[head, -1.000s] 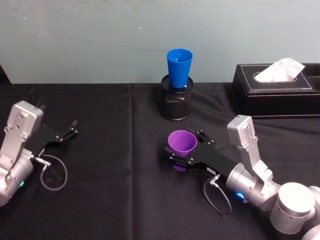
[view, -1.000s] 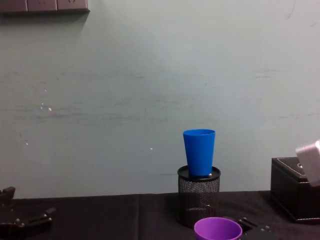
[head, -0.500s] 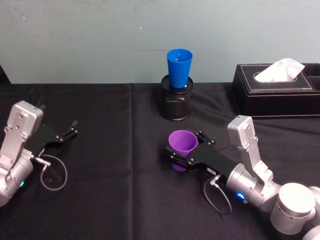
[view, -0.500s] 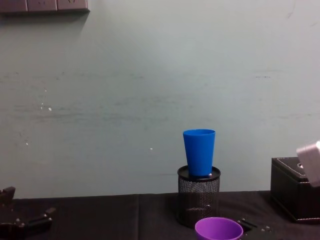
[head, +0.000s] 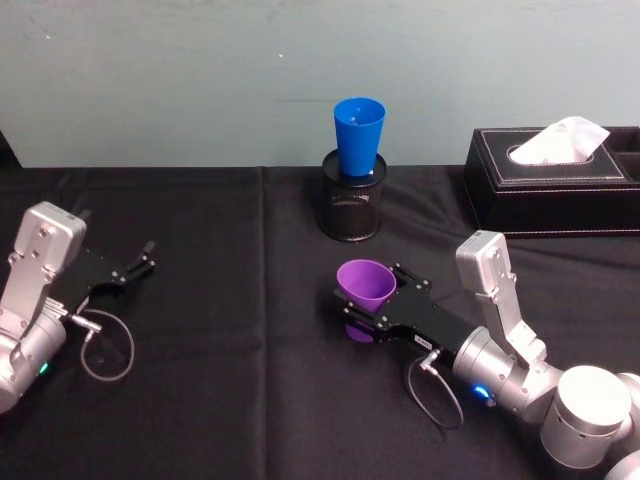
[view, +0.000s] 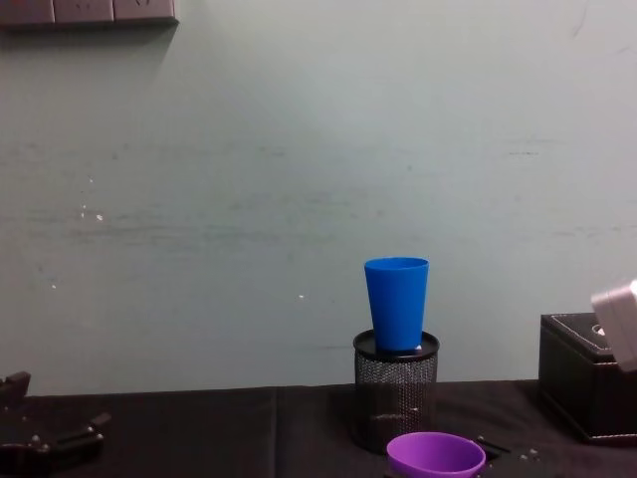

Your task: Pick up one cup with a gripper and tap it against the other cup.

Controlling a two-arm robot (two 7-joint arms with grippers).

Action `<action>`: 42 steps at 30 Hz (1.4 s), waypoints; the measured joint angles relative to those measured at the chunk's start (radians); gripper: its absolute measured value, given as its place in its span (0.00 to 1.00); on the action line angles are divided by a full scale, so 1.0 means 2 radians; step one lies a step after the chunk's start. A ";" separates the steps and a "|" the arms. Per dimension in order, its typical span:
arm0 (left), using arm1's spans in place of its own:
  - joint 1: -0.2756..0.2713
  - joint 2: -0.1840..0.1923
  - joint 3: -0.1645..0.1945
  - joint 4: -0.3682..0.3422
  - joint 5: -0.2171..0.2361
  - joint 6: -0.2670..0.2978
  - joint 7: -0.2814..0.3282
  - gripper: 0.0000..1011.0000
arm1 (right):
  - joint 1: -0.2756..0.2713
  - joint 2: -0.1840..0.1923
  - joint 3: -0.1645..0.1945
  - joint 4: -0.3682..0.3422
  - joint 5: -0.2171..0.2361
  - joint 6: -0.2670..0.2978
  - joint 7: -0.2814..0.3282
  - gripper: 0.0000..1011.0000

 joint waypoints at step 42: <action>0.000 0.000 0.000 0.000 0.000 0.000 0.000 0.99 | 0.019 0.023 0.033 -0.169 0.044 0.142 -0.031 0.73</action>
